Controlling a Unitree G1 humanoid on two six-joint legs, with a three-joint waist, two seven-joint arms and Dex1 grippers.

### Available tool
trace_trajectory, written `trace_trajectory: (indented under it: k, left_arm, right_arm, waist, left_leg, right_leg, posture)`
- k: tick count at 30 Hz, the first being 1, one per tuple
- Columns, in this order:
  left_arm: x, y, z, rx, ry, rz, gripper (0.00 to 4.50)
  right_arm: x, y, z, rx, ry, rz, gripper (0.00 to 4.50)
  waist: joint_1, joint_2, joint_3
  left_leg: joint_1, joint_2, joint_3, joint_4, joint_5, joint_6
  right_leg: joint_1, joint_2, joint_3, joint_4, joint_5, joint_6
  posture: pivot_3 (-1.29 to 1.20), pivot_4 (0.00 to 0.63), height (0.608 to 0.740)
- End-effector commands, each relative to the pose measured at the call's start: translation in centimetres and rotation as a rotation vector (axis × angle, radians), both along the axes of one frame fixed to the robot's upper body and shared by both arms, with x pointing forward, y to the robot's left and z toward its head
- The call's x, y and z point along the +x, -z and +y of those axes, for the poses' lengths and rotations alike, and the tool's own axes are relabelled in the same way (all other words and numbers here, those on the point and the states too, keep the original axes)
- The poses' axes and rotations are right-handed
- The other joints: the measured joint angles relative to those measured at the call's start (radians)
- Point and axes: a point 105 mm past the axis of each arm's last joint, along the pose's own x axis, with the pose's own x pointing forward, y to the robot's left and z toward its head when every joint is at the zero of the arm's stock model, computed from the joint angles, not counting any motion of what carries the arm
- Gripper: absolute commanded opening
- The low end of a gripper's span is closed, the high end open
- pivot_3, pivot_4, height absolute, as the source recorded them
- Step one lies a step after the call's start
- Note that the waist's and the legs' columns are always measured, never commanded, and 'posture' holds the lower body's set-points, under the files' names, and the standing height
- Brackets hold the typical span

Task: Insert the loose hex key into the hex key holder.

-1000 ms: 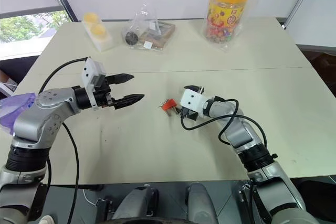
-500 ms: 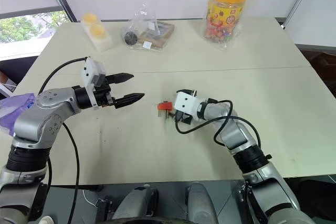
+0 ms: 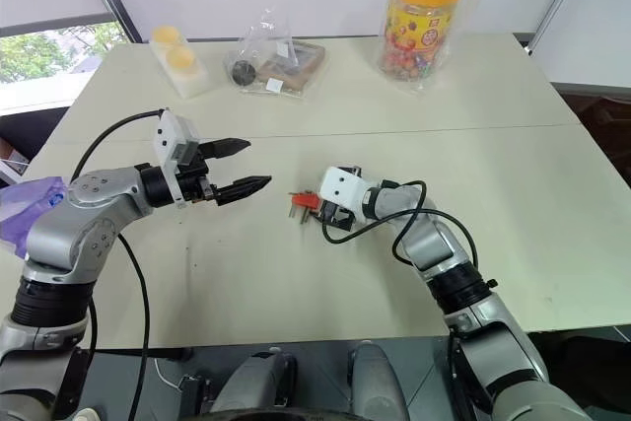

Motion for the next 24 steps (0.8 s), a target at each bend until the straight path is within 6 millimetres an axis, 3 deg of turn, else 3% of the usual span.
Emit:
trace_trajectory:
  k: [1,8,15,24]
  left_arm:
    - [-0.3,-1.5,0.1,-0.011,0.0,-0.073,4.44]
    - [-0.2,-1.4,0.1,-0.012,-0.009,-0.079,4.44]
    - [0.0,-1.4,-0.1,-0.011,-0.011,-0.088,4.44]
    - [0.0,-1.3,0.0,-0.007,-0.022,-0.093,4.44]
  right_arm:
    - [-0.2,1.7,0.4,-0.009,0.009,0.089,4.5]
    - [-0.5,3.2,-1.4,-0.043,0.033,0.192,4.5]
    - [-1.3,4.3,-1.1,0.02,0.031,0.349,4.5]
    - [0.0,4.5,-1.3,-0.011,0.03,0.319,4.5]
  waist:
    - [-0.001,0.0,0.0]
    - [0.004,0.0,0.0]
    - [0.006,0.0,-0.001]
    - [0.001,-0.001,-0.002]
  left_leg:
    - [0.0,0.0,0.0,0.0,0.0,0.0]
    - [0.0,0.0,0.0,0.0,0.0,0.0]
    - [0.0,-0.001,-0.001,0.0,0.0,0.0]
    - [0.002,0.0,-0.001,-0.001,0.0,0.0]
  right_leg:
    - [0.0,0.0,0.0,0.0,0.0,0.0]
    - [0.001,0.0,0.0,0.0,0.0,0.0]
    - [0.001,-0.001,0.0,0.0,0.0,0.0]
    - [0.002,0.0,0.0,0.0,0.0,0.0]
  posture:
    - [0.0,0.15,0.74]
    - [0.0,0.15,0.74]
    - [0.0,0.15,0.74]
    - [0.0,0.15,0.74]
